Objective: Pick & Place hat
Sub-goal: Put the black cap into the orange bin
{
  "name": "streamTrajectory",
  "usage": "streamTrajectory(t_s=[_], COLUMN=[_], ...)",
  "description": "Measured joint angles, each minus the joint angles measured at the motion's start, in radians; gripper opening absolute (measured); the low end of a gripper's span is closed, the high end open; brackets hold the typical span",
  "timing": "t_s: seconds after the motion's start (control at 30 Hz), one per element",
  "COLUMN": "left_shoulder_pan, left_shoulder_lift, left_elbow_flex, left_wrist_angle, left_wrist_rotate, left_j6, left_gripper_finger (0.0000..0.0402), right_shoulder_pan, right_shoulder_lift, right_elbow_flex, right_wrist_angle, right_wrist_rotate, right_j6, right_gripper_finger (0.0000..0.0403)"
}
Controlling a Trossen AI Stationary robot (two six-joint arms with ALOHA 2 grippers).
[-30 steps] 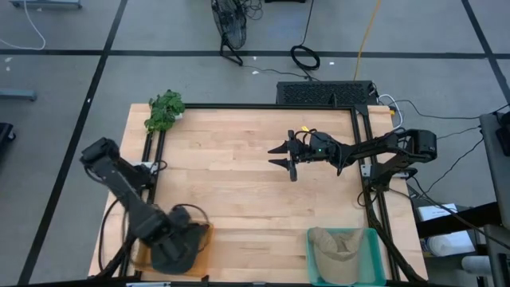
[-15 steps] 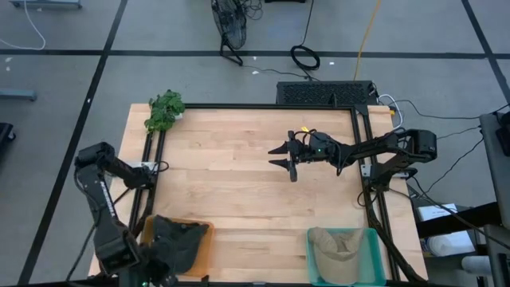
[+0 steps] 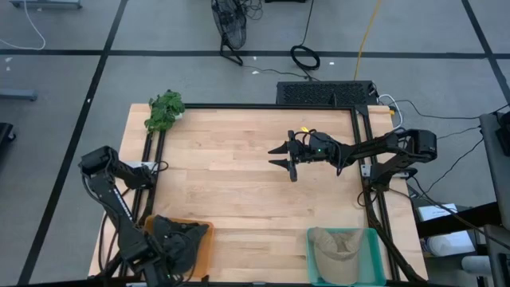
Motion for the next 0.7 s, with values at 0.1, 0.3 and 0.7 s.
streamTrajectory(t_s=[0.1, 0.3, 0.7], left_shoulder_pan=[0.005, 0.005, -0.016], left_shoulder_lift=[0.0, -0.004, -0.001], left_elbow_flex=[0.004, 0.059, -0.068], left_wrist_angle=[-0.001, -0.153, 0.0], left_wrist_rotate=[0.004, -0.015, -0.107], left_j6=[0.011, 0.014, 0.007], left_gripper_finger=[0.0026, 0.0024, 0.0011], right_shoulder_pan=[0.0, 0.0, 0.0], right_shoulder_lift=[0.0, 0.0, 0.0], right_elbow_flex=[0.0, 0.0, 0.0], right_wrist_angle=[0.0, 0.0, -0.001], right_wrist_rotate=[0.001, 0.002, 0.001], right_j6=[-0.001, -0.001, 0.001], right_gripper_finger=[0.0139, 0.0139, 0.0139])
